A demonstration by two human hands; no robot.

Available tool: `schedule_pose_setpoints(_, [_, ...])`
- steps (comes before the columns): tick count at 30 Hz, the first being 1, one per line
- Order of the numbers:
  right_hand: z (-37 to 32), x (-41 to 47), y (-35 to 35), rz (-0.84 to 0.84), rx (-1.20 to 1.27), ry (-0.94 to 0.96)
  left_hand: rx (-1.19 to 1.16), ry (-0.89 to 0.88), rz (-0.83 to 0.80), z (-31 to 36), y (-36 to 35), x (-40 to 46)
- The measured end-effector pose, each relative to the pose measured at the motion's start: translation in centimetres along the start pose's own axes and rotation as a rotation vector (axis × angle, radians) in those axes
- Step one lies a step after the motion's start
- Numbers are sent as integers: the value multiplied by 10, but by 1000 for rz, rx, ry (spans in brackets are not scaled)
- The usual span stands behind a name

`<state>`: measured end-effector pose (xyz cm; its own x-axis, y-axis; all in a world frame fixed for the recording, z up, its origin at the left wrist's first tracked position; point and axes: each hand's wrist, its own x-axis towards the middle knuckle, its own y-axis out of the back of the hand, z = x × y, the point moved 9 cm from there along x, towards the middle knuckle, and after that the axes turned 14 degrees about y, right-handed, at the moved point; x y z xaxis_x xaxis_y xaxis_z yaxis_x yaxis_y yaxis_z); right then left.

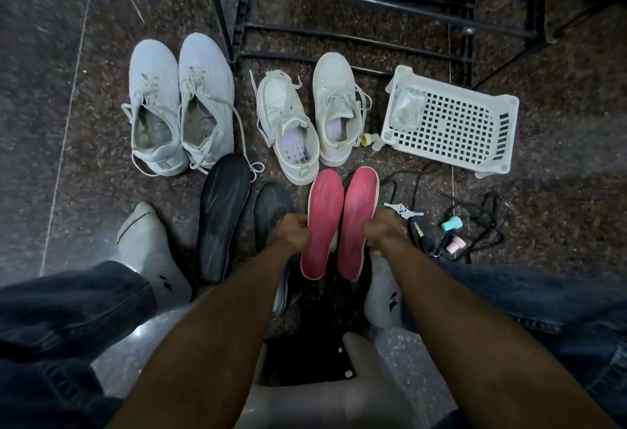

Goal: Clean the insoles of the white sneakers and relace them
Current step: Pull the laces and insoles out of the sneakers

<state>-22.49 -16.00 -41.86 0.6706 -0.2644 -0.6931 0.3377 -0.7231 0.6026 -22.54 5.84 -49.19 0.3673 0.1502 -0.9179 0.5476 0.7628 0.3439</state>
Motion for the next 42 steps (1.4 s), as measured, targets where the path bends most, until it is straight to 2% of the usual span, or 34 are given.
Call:
schedule_pose_setpoints(4, [-3,4,-2,-5,-14,34,4,59,9,-12,-7,16])
schedule_pose_setpoints(8, [3,11,-10,10,10,23,14,27,44,0,5,-18])
schedule_pose_setpoints(16, [52,70,-44,-57,-40,-22,61,56,128,-9,15,-23])
schedule_pose_setpoints(21, [22,43,-36,-101,-9,-38,-13,64,104,-15,17,-15])
schedule_pose_setpoints(23, [3,21,-20,-40,-21,-43,-10,54,85,-13,15,-16])
schedule_pose_setpoints(27, [-11,-4,24,216,-85,-59,-5,33,73,-6,11,-16])
schedule_pose_setpoints(30, [-13,-6,35,301,31,-14,-22,18,-33,-2,-4,-21])
schedule_pose_setpoints(33, [-20,-1,7,128,112,76,-110,3,-53,4,-6,-27])
schedule_pose_setpoints(35, [-25,-4,-22,-14,161,113,-298,35,-11,1,3,-30])
schedule_pose_setpoints(38, [-31,-11,-51,-109,240,124,-496,66,-39,-6,10,-30])
schedule_pose_setpoints(40, [-29,-14,-67,-180,296,91,-412,48,-14,-13,13,-20])
schedule_pose_setpoints(42, [-21,-8,-68,-138,309,47,-312,74,25,-24,16,-11])
